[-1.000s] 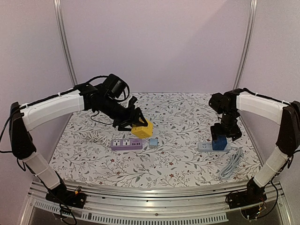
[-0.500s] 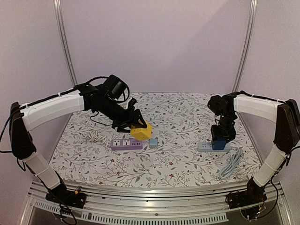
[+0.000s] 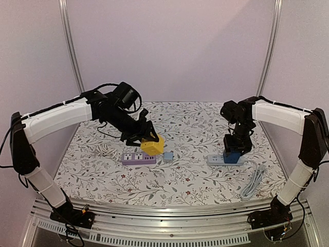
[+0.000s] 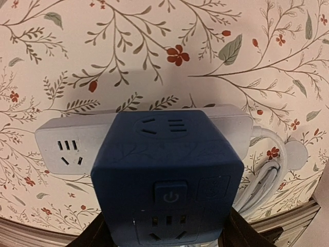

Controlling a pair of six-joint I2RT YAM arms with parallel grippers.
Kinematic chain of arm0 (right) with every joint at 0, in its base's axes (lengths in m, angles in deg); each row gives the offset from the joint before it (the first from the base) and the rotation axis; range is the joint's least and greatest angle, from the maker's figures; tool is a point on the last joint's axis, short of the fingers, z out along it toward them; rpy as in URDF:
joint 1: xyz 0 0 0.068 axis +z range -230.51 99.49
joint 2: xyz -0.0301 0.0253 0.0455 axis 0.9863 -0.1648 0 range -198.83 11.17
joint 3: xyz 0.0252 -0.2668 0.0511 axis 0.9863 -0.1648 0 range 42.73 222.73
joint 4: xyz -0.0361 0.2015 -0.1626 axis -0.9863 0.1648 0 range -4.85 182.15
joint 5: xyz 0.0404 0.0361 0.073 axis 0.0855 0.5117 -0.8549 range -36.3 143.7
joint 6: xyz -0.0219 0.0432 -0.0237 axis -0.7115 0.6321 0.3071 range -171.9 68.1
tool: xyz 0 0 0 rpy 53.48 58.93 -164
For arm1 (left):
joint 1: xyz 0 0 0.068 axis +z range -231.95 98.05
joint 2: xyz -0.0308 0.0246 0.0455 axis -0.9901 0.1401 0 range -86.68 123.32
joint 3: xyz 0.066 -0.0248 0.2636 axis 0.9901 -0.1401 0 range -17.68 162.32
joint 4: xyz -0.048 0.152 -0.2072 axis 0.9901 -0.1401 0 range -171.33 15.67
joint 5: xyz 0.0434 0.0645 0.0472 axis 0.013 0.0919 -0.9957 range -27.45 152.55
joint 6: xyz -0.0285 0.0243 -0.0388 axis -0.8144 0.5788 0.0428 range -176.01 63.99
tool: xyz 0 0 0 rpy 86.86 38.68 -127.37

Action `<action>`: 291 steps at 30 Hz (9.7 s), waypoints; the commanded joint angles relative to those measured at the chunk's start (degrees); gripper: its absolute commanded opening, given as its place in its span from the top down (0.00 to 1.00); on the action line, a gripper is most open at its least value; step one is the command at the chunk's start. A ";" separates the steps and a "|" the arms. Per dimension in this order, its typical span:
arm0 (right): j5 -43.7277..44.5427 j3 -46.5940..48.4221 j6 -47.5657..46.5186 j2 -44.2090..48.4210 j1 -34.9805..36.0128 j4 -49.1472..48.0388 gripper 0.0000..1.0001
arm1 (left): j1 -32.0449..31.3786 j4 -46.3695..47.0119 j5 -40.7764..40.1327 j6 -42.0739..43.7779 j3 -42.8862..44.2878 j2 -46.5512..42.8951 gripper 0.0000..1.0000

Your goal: Insert the plug

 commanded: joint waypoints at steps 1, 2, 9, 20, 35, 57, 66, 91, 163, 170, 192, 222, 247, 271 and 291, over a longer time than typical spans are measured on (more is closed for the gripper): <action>-3.36 4.14 5.84 -1.46 4.90 1.79 0.60 | -0.70 -1.58 0.22 -0.68 2.24 0.17 1.00; -3.49 4.83 6.48 -2.18 6.05 1.93 0.60 | -0.66 -1.64 0.76 -1.14 2.41 0.16 1.00; -6.73 12.37 13.49 -7.95 14.59 1.41 0.60 | -0.49 -5.58 1.58 -3.98 6.82 1.24 1.00; -11.95 20.63 21.96 -16.11 20.98 -4.89 0.57 | -0.75 -10.80 -0.02 -7.60 10.23 3.08 1.00; -17.67 22.56 19.57 -18.20 21.07 -7.57 0.19 | -3.08 -14.83 -3.21 -5.26 16.80 9.76 1.00; -2.43 24.72 14.19 -3.89 17.14 10.55 0.08 | -7.69 -23.41 -9.37 -3.68 27.93 22.38 1.00; 2.37 15.93 17.85 8.40 14.56 11.89 0.05 | -9.46 -26.36 -11.15 -5.75 32.66 28.49 1.00; 3.88 5.77 22.86 20.35 14.48 12.69 0.05 | -10.86 -25.47 -12.42 -5.17 36.11 35.43 1.00; 2.56 1.60 21.30 23.03 14.47 13.25 0.05 | -10.85 -22.53 -19.65 -9.96 33.41 41.47 1.00; 2.25 0.83 21.30 22.56 14.51 11.76 0.05 | -11.92 -23.67 -21.12 -7.36 34.07 43.16 1.00; 2.50 0.12 21.98 22.34 14.48 12.35 0.05 | -14.91 -17.59 -24.57 -12.74 22.57 39.97 1.00; 0.95 13.60 15.97 7.55 14.51 13.94 0.05 | -17.91 -22.12 -23.09 -7.83 24.74 44.38 1.00; 0.22 15.83 12.08 3.87 14.49 11.37 0.05 | -14.73 -16.26 -18.93 -6.46 21.56 39.26 0.63; 0.86 16.87 12.18 5.65 14.50 12.70 0.05 | -13.22 -20.47 -24.99 -5.60 28.30 30.80 0.19; -3.42 13.41 13.01 4.29 14.55 7.74 0.06 | -9.09 -19.44 -22.45 -4.57 24.72 19.02 0.24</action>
